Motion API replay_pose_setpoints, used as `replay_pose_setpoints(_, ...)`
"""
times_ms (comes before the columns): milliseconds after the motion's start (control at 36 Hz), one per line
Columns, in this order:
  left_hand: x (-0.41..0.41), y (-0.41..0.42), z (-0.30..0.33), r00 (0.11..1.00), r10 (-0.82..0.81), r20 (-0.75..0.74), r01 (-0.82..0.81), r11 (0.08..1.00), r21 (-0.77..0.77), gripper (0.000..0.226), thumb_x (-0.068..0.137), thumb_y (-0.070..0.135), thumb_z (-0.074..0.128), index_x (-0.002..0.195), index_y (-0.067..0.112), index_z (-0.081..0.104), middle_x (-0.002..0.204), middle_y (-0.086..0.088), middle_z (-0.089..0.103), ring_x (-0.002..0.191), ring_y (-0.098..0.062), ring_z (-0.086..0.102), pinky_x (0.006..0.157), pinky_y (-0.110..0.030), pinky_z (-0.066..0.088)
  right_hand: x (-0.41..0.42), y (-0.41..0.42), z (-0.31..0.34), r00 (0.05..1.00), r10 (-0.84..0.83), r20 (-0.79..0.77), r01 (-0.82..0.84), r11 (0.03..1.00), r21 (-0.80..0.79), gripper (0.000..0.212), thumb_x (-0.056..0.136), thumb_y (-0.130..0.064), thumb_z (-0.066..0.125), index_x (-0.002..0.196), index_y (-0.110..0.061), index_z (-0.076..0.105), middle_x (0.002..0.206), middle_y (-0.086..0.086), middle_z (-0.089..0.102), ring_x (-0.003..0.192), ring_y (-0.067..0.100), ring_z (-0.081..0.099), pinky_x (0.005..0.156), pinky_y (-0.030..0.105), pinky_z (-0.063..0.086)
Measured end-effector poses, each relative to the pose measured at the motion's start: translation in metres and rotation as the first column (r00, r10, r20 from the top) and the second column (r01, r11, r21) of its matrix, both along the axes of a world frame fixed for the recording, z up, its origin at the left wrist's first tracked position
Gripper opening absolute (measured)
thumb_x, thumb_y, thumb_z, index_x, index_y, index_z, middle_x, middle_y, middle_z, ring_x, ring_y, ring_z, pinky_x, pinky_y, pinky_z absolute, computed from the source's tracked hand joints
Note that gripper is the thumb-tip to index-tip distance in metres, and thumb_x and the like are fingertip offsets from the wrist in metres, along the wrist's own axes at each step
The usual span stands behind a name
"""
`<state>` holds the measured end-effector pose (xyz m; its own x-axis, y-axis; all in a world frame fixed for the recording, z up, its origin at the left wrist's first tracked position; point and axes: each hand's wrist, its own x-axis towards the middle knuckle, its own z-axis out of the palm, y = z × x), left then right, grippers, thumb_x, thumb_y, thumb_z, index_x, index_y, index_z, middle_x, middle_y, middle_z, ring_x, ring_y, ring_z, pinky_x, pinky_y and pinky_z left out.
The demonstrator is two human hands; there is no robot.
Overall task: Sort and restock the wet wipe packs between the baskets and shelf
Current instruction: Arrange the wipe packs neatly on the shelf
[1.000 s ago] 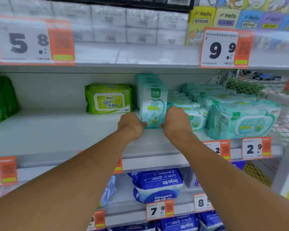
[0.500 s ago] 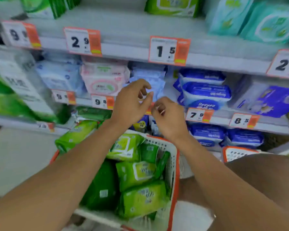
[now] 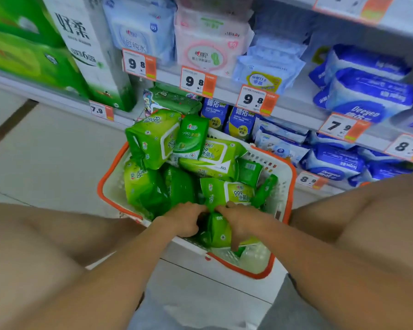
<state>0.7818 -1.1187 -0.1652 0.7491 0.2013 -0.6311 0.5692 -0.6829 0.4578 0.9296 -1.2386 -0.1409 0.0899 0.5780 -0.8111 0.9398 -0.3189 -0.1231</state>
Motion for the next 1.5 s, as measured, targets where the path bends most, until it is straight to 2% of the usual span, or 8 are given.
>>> replay_pose_setpoints(139, 0.005, -0.003, 0.004, 0.998, -0.034, -0.043, 0.035, 0.999, 0.006, 0.061, 0.077, 0.019, 0.065, 0.134, 0.035, 0.049, 0.125, -0.002, 0.063, 0.114, -0.03, 0.059, 0.097, -0.037, 0.047, -0.013, -0.013, -0.01, 0.99, 0.006, 0.141, -0.041, 0.967, 0.253, 0.106, 0.054, -0.044, 0.091, 0.141, -0.024, 0.034, 0.124, 0.007, 0.054, 0.109, 0.032, 0.059, 0.087, 0.044, 0.054)
replay_pose_setpoints(278, 0.009, 0.023, 0.03, 0.947, 0.31, -0.085, -0.317, 0.854, -0.412, 0.095, 0.067, 0.014, 0.086, 0.147, 0.032, 0.038, 0.142, 0.004, 0.048, 0.129, -0.022, 0.048, 0.107, -0.039, 0.043, 0.019, -0.007, 0.02, 0.881, -0.416, -0.224, 0.465, 0.848, 0.255, 0.092, 0.04, -0.046, 0.095, 0.122, -0.022, 0.061, 0.112, -0.006, 0.067, 0.099, 0.018, 0.065, 0.082, 0.031, 0.056)
replay_pose_setpoints(444, 0.022, 0.038, 0.079, 0.622, 0.774, -0.117, -0.439, 0.221, -0.871, 0.07, 0.077, 0.033, 0.077, 0.14, 0.023, 0.048, 0.126, -0.006, 0.067, 0.114, -0.027, 0.065, 0.1, -0.05, 0.049, 0.042, 0.004, 0.072, 0.082, -0.603, -0.794, 0.947, 0.295, -0.126, 0.048, 0.069, -0.029, 0.088, 0.113, -0.02, 0.071, 0.108, 0.003, 0.076, 0.1, 0.022, 0.073, 0.099, 0.047, 0.053)
replay_pose_setpoints(611, 0.062, 0.032, 0.148, 0.416, 0.9, -0.129, -0.421, 0.065, -0.905, 0.035, 0.094, 0.046, 0.052, 0.102, 0.018, 0.071, 0.095, -0.011, 0.076, 0.079, -0.026, 0.074, 0.076, -0.036, 0.057, 0.042, 0.033, 0.126, -0.396, -0.347, -0.85, 0.86, 0.185, -0.476, 0.077, 0.08, -0.079, 0.04, 0.127, -0.025, 0.068, 0.132, 0.011, 0.065, 0.122, 0.03, 0.062, 0.11, 0.053, 0.04)
replay_pose_setpoints(833, 0.083, 0.046, 0.198, 0.374, 0.925, 0.058, -0.443, 0.233, -0.866, 0.045, 0.09, 0.05, 0.059, 0.121, 0.017, 0.067, 0.108, -0.01, 0.075, 0.1, -0.029, 0.072, 0.097, -0.049, 0.052, 0.044, 0.036, 0.169, -0.324, -0.304, -0.896, 0.9, 0.192, -0.391, 0.057, 0.081, -0.045, 0.071, 0.13, -0.017, 0.064, 0.127, 0.014, 0.068, 0.116, 0.032, 0.066, 0.1, 0.05, 0.05)
replay_pose_setpoints(1167, 0.141, 0.072, 0.319, 0.452, 0.737, 0.502, -0.115, 0.606, -0.787, 0.057, 0.073, 0.039, 0.067, 0.125, 0.016, 0.061, 0.108, 0.0, 0.075, 0.097, -0.016, 0.072, 0.084, -0.032, 0.06, 0.123, 0.035, 0.326, 0.404, -0.143, -0.904, 0.911, 0.155, 0.383, 0.053, 0.067, -0.014, 0.087, 0.116, -0.017, 0.068, 0.109, 0.01, 0.075, 0.097, 0.032, 0.073, 0.086, 0.049, 0.058)
replay_pose_setpoints(1361, 0.215, 0.133, 0.376, 0.295, 0.187, 0.937, -0.424, 0.905, -0.046, 0.062, 0.082, 0.07, 0.039, 0.093, 0.017, 0.068, 0.088, -0.004, 0.072, 0.085, -0.021, 0.064, 0.079, -0.038, 0.048, 0.193, 0.074, 0.425, 0.734, -0.235, -0.637, 0.657, 0.012, 0.754, 0.048, 0.067, -0.02, 0.09, 0.11, -0.019, 0.069, 0.095, -0.005, 0.078, 0.083, 0.011, 0.074, 0.072, 0.027, 0.06)
replay_pose_setpoints(1500, 0.264, 0.158, 0.373, 0.747, -0.032, 0.664, -0.339, 0.84, 0.423, 0.056, 0.1, 0.048, 0.044, 0.147, 0.018, 0.044, 0.151, -0.007, 0.045, 0.135, -0.027, 0.046, 0.112, -0.032, 0.034, 0.259, 0.121, 0.438, 0.861, -0.497, -0.106, 0.262, 0.256, 0.93, 0.067, 0.061, -0.045, 0.09, 0.12, -0.031, 0.062, 0.12, -0.006, 0.067, 0.106, 0.015, 0.064, 0.086, 0.022, 0.048)
